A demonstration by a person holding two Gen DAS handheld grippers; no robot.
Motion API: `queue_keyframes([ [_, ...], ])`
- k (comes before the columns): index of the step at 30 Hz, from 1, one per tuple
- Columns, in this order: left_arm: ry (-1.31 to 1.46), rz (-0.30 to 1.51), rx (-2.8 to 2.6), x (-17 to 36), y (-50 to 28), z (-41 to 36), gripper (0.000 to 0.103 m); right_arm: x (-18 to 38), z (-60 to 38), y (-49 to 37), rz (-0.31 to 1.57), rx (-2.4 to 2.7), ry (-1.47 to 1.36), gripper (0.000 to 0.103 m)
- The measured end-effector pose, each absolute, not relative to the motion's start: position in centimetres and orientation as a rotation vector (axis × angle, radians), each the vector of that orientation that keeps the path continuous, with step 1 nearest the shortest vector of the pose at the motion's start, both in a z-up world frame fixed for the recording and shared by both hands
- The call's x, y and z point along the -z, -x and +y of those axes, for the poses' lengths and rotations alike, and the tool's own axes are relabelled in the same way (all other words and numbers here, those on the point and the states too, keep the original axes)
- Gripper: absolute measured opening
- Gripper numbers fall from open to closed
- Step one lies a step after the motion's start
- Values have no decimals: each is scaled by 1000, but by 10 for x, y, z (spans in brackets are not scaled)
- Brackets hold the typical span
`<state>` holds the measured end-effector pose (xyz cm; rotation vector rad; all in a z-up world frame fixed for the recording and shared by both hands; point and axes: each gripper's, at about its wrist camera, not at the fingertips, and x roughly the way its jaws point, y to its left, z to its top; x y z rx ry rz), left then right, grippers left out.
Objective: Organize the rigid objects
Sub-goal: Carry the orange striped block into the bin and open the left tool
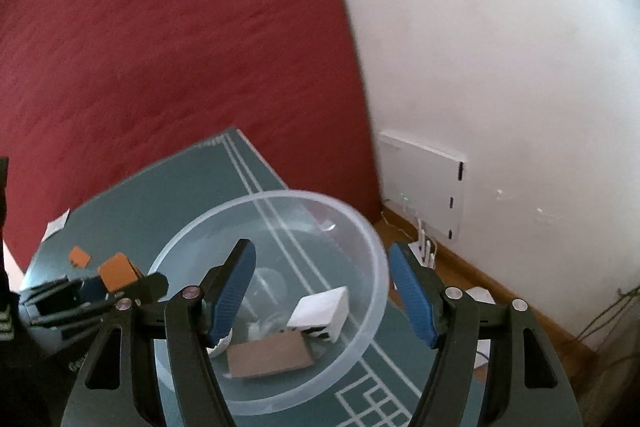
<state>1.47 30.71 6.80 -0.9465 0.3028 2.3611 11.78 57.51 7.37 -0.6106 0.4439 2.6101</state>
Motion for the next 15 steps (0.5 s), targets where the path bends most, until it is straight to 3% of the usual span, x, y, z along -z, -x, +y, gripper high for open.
queue_keyframes([
  [1,946,303,-2362,-70,-17,306,60,-74,575,-119,448,-2606,601,71],
  [2,944,296,-2373,-71,-17,304,86,-75,574,-119,448,-2600,592,72],
  [3,934,285,-2392,-71,-13,299,99,-75,573,-119,448,-2596,587,73],
  [15,909,334,-2529,-61,-6,293,102,-74,570,-120,437,-2609,610,74],
])
